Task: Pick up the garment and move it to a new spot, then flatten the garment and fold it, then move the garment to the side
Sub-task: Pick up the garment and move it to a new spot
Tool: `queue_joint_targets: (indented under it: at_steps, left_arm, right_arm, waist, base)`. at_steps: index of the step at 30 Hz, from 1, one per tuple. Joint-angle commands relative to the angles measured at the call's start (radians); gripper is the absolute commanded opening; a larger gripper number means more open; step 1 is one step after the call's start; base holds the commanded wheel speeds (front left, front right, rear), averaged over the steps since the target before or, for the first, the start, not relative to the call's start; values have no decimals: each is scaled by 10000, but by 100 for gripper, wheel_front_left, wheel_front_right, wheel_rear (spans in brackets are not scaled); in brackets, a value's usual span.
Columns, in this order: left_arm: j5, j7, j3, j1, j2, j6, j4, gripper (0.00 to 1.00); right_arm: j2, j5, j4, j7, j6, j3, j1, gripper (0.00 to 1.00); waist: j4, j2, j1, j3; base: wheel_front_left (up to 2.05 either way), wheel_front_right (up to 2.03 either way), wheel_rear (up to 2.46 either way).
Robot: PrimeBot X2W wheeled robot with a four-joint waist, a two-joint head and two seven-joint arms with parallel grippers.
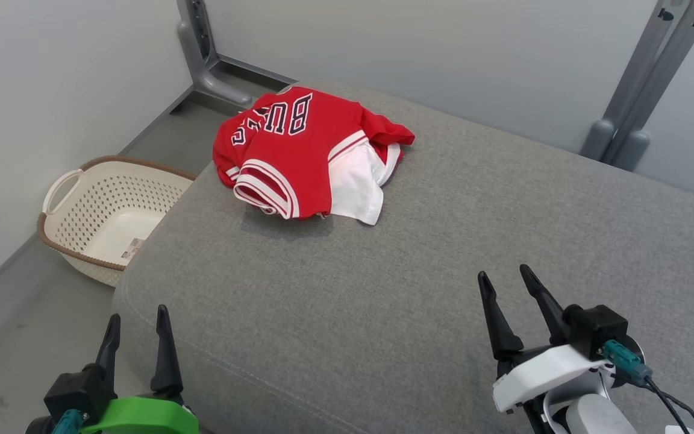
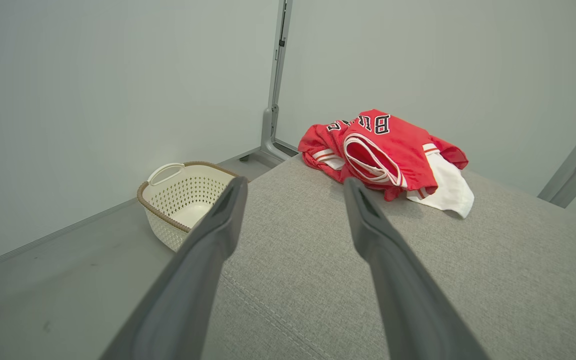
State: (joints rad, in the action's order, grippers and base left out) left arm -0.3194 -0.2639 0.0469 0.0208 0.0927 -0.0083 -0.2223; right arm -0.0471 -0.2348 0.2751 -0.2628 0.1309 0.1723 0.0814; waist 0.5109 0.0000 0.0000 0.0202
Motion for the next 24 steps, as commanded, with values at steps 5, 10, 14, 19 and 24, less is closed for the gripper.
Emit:
queue_joint_targets:
  at_steps: [5,10,14,19,24]
  left_arm:
    - [-56,-2,-19,151,13,91,110,100]
    - [-50,5,62,65,17,52,15,100]
    - [-283,513,118,-397,39,-89,-257,100]
    - [-702,1838,165,-1759,198,-257,-1033,100]
    - [-1313,2907,21,-3542,261,-475,-2253,100]
  right_arm:
    - [-51,42,103,-31,-3,21,182,100]
    - [-51,68,126,-31,-3,-31,144,100]
    - [-51,147,69,-31,-3,-169,-30,100]
    - [-51,300,7,-31,-3,-351,-91,100]
    - [-54,604,-78,24,-3,-308,146,100]
  waist:
    - [114,0,0,-136]
    - [82,0,0,-85]
    - [72,0,0,-87]
    - [36,0,0,-253]
    - [-361,0,0,-725]
  base:
    - [0,0,0]
    - [0,0,0]
    - [0,0,0]
    - [0,0,0]
    - [0,0,0]
